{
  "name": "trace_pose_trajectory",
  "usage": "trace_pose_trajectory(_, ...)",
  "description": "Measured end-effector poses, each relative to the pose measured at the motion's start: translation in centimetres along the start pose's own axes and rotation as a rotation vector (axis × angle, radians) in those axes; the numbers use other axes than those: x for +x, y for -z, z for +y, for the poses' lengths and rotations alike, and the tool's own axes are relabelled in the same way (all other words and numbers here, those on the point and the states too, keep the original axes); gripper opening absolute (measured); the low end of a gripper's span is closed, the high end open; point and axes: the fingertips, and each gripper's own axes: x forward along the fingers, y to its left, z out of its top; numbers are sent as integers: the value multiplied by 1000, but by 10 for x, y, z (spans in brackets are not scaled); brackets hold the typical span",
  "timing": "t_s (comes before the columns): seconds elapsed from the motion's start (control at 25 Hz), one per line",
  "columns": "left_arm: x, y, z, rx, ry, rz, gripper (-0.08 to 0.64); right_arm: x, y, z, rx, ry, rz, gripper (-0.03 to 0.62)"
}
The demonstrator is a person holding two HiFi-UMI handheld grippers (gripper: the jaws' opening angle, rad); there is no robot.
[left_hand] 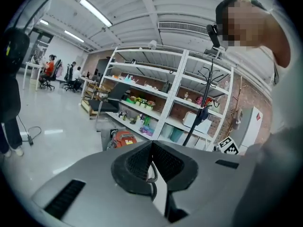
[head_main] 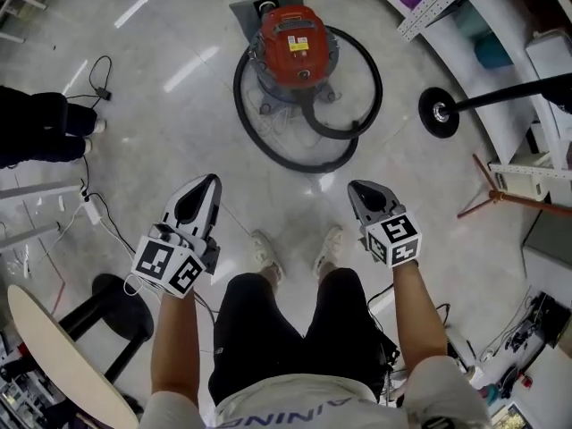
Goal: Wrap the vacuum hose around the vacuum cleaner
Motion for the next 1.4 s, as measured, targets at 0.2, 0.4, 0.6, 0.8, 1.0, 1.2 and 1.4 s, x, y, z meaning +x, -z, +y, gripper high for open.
trace_pose_trajectory(0.2, -61, -53, -23, 15, 13, 13, 17, -59, -70, 55, 85, 38, -69, 14)
trace_pose_trajectory(0.4, -108, -95, -22, 56, 30, 4, 17, -111, -141, 93, 81, 124, -135, 11)
trace_pose_trajectory(0.6, -152, -130, -46, 33, 50, -38, 17, -174, -166, 126, 124, 182, -194, 11)
trace_pose_trajectory(0.8, -188, -150, -84, -8, 54, -77, 17, -214, -171, 149, 104, 179, -203, 11)
trace_pose_trajectory(1.0, -210, -149, -129, -4, 55, -102, 17, -261, -189, 152, 77, 188, -294, 11)
trace_pose_trajectory(1.2, -217, -151, -202, 77, 89, -120, 17, -325, -187, 148, 117, 208, -385, 11)
trace_pose_trajectory(1.4, -236, -134, -279, 143, 106, -113, 17, -392, -163, 152, 122, 192, -418, 11)
